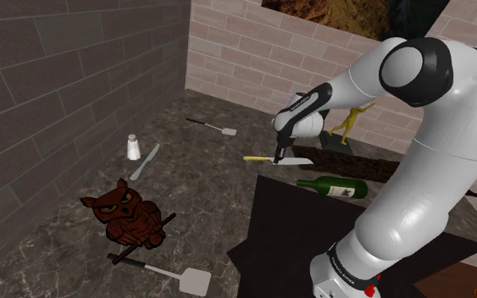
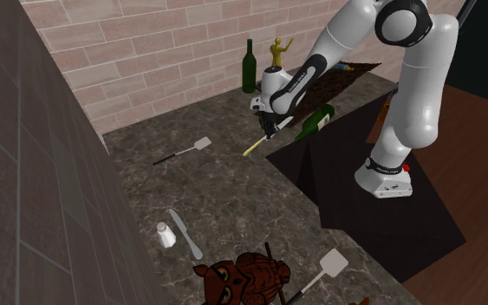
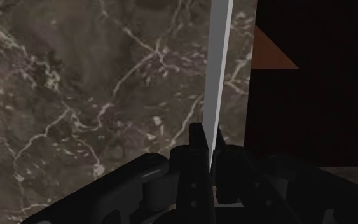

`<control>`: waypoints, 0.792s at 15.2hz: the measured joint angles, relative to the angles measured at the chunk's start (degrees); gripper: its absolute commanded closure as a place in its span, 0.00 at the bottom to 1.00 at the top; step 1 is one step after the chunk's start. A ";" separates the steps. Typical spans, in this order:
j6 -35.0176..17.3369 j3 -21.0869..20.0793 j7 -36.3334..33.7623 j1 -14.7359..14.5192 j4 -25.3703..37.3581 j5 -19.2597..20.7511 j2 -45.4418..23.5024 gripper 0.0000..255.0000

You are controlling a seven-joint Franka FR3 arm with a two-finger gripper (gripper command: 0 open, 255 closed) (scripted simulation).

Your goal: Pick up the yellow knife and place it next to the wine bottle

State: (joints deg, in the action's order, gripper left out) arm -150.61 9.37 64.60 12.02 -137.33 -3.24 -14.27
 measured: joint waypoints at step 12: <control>-2.53 -0.46 0.67 0.38 0.07 -0.89 -2.59 0.00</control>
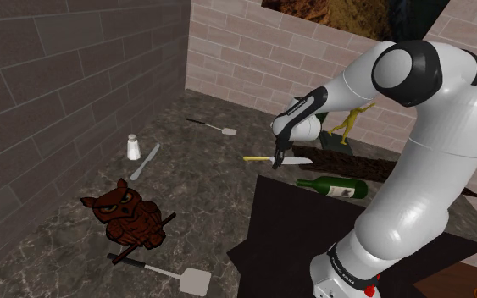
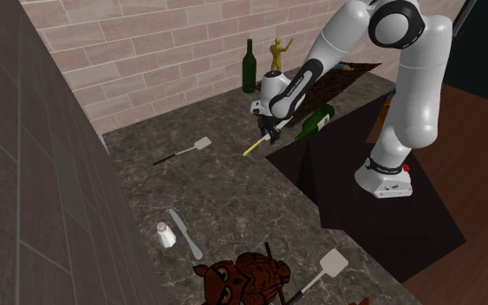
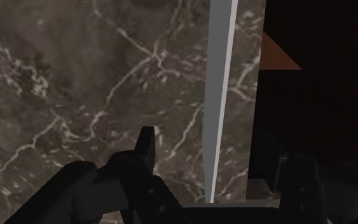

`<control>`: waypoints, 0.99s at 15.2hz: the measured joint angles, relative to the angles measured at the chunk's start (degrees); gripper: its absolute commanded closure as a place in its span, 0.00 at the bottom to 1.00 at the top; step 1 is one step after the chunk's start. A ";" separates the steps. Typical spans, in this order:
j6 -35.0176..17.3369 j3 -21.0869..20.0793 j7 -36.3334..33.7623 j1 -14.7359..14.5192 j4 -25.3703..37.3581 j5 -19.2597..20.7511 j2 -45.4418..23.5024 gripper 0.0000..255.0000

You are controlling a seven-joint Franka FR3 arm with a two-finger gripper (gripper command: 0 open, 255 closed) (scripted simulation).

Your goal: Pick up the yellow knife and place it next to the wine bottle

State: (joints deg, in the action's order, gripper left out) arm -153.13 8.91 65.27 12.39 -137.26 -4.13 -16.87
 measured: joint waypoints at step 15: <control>6.92 1.13 -1.67 -0.82 -0.03 2.34 6.98 0.00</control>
